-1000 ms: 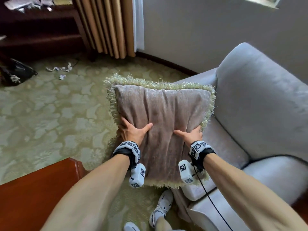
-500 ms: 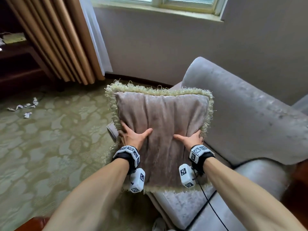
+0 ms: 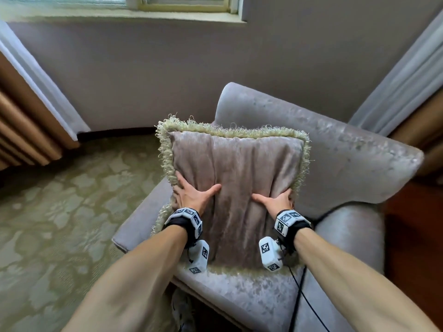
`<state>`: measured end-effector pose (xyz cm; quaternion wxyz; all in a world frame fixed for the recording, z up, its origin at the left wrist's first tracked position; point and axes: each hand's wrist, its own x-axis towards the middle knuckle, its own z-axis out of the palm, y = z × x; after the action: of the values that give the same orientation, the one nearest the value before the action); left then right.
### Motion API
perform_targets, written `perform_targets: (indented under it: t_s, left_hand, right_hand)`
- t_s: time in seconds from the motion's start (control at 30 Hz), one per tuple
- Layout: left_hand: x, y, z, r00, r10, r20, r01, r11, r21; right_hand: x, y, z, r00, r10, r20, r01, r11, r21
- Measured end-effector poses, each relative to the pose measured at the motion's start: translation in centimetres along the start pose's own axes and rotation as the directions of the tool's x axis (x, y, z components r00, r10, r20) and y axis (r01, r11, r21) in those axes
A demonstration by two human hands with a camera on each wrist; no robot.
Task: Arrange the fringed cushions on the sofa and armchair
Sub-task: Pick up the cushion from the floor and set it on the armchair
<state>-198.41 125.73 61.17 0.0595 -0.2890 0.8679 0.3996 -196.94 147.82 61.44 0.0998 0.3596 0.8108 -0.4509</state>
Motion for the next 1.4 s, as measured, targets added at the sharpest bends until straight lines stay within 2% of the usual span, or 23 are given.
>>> perform_targets:
  t_s: [0.27, 0.53, 0.73, 1.07, 1.23, 1.4]
  left_hand:
    - [5.8, 4.6, 2.6, 0.966, 0.155, 0.205, -0.182, 0.976, 0.123]
    - [6.0, 7.7, 7.4, 0.916, 0.234, 0.325, -0.302, 0.937, 0.178]
    - [5.8, 9.3, 11.3, 0.915, 0.236, 0.327, -0.314, 0.926, 0.211]
    - [8.1, 12.0, 17.8, 0.938, 0.197, 0.284, -0.278, 0.919, 0.28]
    - [9.9, 11.8, 20.2, 0.944, 0.176, 0.281, -0.261, 0.917, 0.302]
    - [11.3, 10.5, 21.7, 0.936, 0.169, 0.31, -0.253, 0.933, 0.255]
  right_hand:
    - [1.6, -0.7, -0.4, 0.975, 0.169, -0.147, -0.146, 0.977, 0.153]
    - [3.2, 1.8, -2.8, 0.933, 0.284, -0.221, -0.22, 0.936, 0.276]
    - [6.6, 3.9, -4.1, 0.924, 0.327, -0.197, -0.253, 0.911, 0.325]
    - [14.8, 5.6, -5.4, 0.938, 0.339, -0.068, -0.289, 0.877, 0.385]
    - [17.6, 6.9, -4.3, 0.921, 0.388, -0.025, -0.355, 0.866, 0.353]
    - [18.6, 7.6, -3.2, 0.903, 0.425, -0.053, -0.396, 0.875, 0.28]
